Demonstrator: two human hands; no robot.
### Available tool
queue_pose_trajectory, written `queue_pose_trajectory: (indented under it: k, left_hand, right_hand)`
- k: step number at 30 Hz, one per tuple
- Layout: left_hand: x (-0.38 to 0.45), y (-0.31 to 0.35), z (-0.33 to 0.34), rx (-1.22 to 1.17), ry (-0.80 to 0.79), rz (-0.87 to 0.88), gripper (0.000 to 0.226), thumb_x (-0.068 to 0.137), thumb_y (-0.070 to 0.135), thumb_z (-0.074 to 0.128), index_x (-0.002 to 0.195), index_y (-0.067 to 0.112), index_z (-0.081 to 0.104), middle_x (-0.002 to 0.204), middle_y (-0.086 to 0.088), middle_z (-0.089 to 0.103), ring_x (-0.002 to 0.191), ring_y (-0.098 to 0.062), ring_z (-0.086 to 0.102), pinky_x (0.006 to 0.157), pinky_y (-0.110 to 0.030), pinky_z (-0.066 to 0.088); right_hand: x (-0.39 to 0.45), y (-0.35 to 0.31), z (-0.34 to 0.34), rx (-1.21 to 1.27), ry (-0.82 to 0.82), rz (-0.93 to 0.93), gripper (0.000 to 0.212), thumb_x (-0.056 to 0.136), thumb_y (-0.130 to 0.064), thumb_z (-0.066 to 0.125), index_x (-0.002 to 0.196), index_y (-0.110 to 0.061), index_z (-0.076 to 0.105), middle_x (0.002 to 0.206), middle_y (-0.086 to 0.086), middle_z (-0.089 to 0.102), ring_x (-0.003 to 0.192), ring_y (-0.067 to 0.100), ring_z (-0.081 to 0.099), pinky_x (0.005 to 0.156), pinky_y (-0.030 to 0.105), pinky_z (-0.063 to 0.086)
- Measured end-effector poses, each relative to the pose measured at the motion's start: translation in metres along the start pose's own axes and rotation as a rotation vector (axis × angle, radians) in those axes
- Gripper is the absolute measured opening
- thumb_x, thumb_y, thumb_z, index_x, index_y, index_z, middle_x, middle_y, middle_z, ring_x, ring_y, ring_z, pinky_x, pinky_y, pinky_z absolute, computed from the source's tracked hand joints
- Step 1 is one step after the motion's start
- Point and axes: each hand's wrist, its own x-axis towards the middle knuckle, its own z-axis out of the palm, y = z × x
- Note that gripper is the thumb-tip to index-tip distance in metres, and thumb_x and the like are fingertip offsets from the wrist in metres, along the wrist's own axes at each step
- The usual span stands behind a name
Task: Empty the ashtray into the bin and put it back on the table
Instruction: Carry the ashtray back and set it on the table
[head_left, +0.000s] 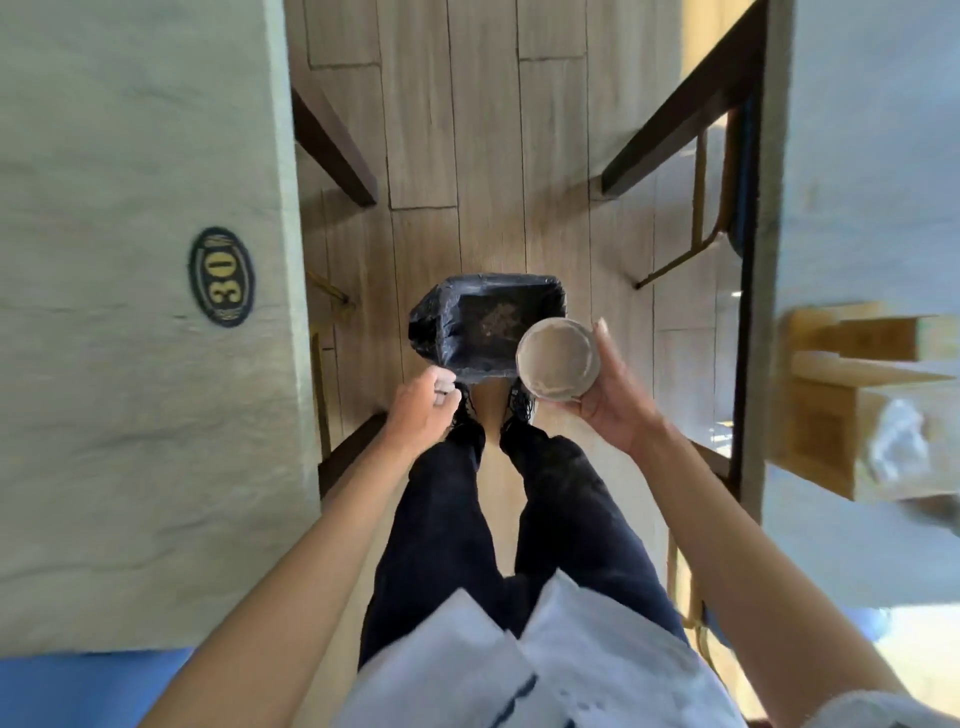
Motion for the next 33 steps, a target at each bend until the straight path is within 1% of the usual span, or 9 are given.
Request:
queue_pose_trajectory:
  k: [6,9,12,16,19,23,26,30,33]
  left_hand:
    - [-0.078,0.037,-0.037,-0.055,0.002,0.268,0.052,0.087,0.021,0.075,0.135,0.015,0.055,0.128,-0.001,0.065,0.105,-0.009,0.068,0.095,-0.028,0.057]
    - [-0.111,0.058,-0.059,-0.089,0.03,0.376,0.074,0.078,0.027,0.084,0.142,0.021,0.045,0.135,0.008,0.058,0.109,-0.002,0.064,0.092,-0.018,0.053]
    - [-0.138,0.077,-0.079,-0.111,0.096,0.491,0.093,0.07,0.033,0.089,0.146,0.026,0.037,0.141,0.016,0.048,0.113,0.004,0.059,0.091,-0.012,0.049]
    - [-0.166,0.096,-0.096,-0.15,0.236,0.584,0.106,0.065,0.038,0.092,0.15,0.026,0.03,0.145,0.014,0.043,0.123,0.002,0.053,0.097,-0.016,0.05]
    - [-0.181,0.103,-0.096,-0.185,0.317,0.613,0.107,0.063,0.038,0.093,0.15,0.024,0.031,0.146,0.012,0.042,0.131,0.007,0.044,0.102,-0.013,0.044]
    - [-0.2,0.108,-0.091,-0.187,0.442,0.571,0.112,0.06,0.046,0.093,0.15,0.027,0.03,0.146,0.017,0.041,0.133,0.015,0.035,0.108,-0.005,0.03]
    - [-0.214,0.108,-0.082,-0.211,0.512,0.537,0.112,0.059,0.048,0.093,0.15,0.025,0.031,0.146,0.015,0.042,0.136,0.004,0.04,0.108,-0.008,0.032]
    - [-0.234,0.104,-0.058,-0.26,0.623,0.454,0.113,0.057,0.051,0.094,0.148,0.022,0.033,0.143,0.013,0.044,0.135,-0.004,0.045,0.108,-0.013,0.036]
    - [-0.249,0.098,-0.037,-0.333,0.702,0.371,0.112,0.056,0.048,0.096,0.145,0.018,0.036,0.142,0.012,0.046,0.134,-0.005,0.046,0.109,-0.017,0.039]
  right_hand:
    - [-0.082,-0.019,0.058,-0.008,-0.064,-0.042,0.057,0.101,-0.061,0.047,0.137,-0.021,0.065,0.141,0.024,0.061,0.117,0.042,0.065,0.074,0.046,0.066]
    - [-0.111,-0.033,0.09,-0.056,-0.076,-0.124,0.049,0.098,-0.056,0.051,0.126,-0.022,0.072,0.128,0.018,0.067,0.104,0.034,0.072,0.068,0.043,0.066]
    - [-0.127,-0.045,0.115,-0.139,-0.062,-0.169,0.052,0.101,-0.054,0.05,0.133,-0.017,0.066,0.138,0.024,0.06,0.104,0.036,0.072,0.06,0.042,0.067]
    - [-0.139,-0.056,0.143,-0.25,-0.087,-0.189,0.054,0.1,-0.055,0.052,0.133,-0.014,0.067,0.135,0.025,0.062,0.102,0.036,0.072,0.057,0.041,0.067]
    - [-0.144,-0.059,0.16,-0.36,-0.099,-0.185,0.054,0.101,-0.055,0.053,0.127,-0.012,0.072,0.124,0.024,0.069,0.093,0.033,0.074,0.053,0.037,0.065]
    - [-0.147,-0.06,0.172,-0.561,-0.142,-0.193,0.061,0.101,-0.059,0.049,0.122,-0.007,0.074,0.081,0.015,0.069,0.056,0.02,0.063,0.046,0.026,0.053]
    - [-0.143,-0.063,0.175,-0.698,-0.188,-0.174,0.066,0.102,-0.061,0.046,0.117,-0.003,0.073,0.069,0.014,0.06,0.05,0.019,0.052,0.046,0.025,0.044]
    - [-0.134,-0.06,0.18,-0.921,-0.298,-0.084,0.068,0.1,-0.065,0.047,0.105,-0.003,0.075,0.065,0.003,0.062,0.052,0.014,0.052,0.049,0.021,0.043]
    - [-0.122,-0.049,0.181,-1.055,-0.35,0.028,0.077,0.085,-0.08,0.056,0.126,-0.017,0.072,0.094,-0.006,0.074,0.083,0.01,0.068,0.076,0.026,0.054]
